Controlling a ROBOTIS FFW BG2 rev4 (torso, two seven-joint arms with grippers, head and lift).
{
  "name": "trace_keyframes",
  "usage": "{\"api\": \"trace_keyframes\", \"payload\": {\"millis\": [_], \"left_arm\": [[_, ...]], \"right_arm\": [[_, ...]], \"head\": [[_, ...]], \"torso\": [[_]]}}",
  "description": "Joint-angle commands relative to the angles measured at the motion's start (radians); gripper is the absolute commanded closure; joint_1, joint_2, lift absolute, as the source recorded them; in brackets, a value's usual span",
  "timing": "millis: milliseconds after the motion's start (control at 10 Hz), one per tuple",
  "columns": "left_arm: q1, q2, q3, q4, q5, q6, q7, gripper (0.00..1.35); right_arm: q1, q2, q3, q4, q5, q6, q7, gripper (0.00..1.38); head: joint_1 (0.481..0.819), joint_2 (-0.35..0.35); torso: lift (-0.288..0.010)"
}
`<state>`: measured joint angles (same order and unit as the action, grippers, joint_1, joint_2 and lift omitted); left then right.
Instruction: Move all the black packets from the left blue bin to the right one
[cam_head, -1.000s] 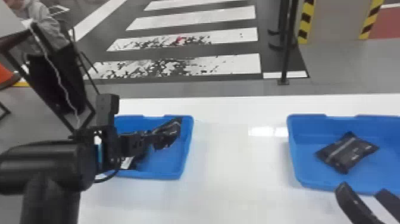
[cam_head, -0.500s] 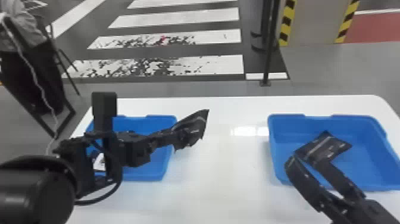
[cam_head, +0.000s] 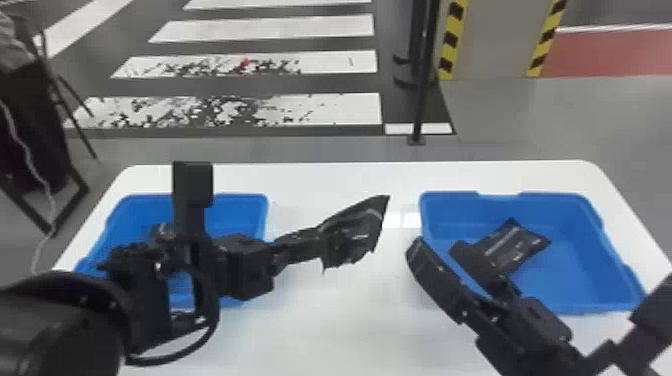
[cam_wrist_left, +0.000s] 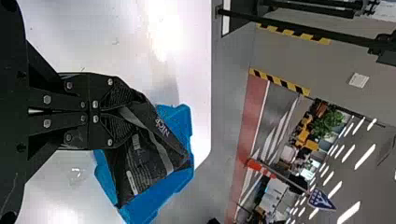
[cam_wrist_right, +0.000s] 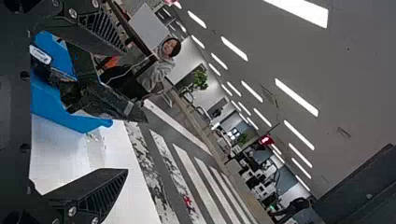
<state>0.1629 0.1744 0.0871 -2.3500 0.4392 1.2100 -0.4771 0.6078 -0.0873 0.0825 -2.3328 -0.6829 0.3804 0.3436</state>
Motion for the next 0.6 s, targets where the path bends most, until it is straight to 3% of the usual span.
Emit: {"api": "trace_keyframes", "payload": {"millis": [0,400,500], "left_arm": [[-0.003,0.0,-0.033,0.0,0.033,-0.005,0.0,1.21],[-0.006,0.0,-0.089,0.0,0.067,-0.007,0.0,1.21],[-0.006,0.002,-0.097,0.0,0.071,-0.007,0.0,1.21]], "right_arm": [[-0.024,-0.008,0.031,0.015,-0.007,0.0,0.0,0.14],[-0.053,-0.012,0.055,0.037,-0.019,0.017,0.0,0.17],[-0.061,-0.012,0.061,0.052,-0.031,0.025,0.0,0.34]], "head": [[0.695,0.067],[0.695,0.036],[0.695,0.028]], "torso": [[-0.154],[-0.154],[-0.154]]}}
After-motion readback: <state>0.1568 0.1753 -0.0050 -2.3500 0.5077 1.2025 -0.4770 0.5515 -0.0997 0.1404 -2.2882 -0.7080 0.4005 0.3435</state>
